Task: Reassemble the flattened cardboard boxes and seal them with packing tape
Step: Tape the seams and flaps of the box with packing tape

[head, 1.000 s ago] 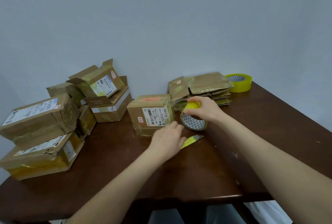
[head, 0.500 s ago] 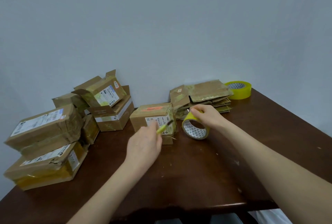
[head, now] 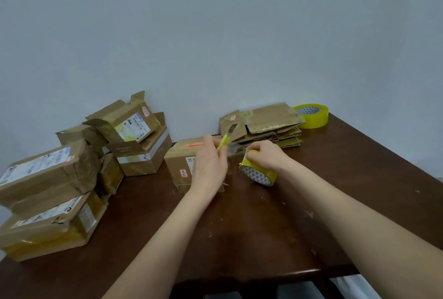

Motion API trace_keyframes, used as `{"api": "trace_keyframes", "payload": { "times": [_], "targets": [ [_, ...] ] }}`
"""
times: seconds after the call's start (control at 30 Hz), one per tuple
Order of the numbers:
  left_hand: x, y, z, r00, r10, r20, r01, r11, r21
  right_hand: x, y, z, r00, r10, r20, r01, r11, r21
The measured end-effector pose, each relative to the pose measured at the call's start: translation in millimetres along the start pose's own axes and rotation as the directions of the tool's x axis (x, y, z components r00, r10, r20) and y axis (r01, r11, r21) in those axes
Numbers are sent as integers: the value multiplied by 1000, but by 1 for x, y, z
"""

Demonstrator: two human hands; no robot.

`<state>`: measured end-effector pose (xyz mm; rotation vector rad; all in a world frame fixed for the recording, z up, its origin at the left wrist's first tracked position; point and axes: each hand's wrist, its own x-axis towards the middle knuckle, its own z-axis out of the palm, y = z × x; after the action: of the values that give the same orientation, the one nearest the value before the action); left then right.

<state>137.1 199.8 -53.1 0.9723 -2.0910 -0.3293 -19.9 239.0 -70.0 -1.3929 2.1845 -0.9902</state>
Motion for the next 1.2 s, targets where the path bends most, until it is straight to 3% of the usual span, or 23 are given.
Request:
{"api": "trace_keyframes", "payload": {
  "times": [0.37,0.53,0.77,1.2],
  "targets": [
    [-2,-5,1,999,32,-31,-31,999,36,-7,2,2,973,35,-229,-17,997,81],
    [-1,-4,-2,993,109,41,-113,989,98,-11,-3,10,945,99,-312,-74,993,88],
    [-5,4,-11,977,201,72,-210,964,162,-15,-5,9,935,128,-332,-106,991,82],
    [-3,2,-3,983,184,28,-184,941,285,-17,-8,11,933,105,-345,-92,994,54]
  ]
}}
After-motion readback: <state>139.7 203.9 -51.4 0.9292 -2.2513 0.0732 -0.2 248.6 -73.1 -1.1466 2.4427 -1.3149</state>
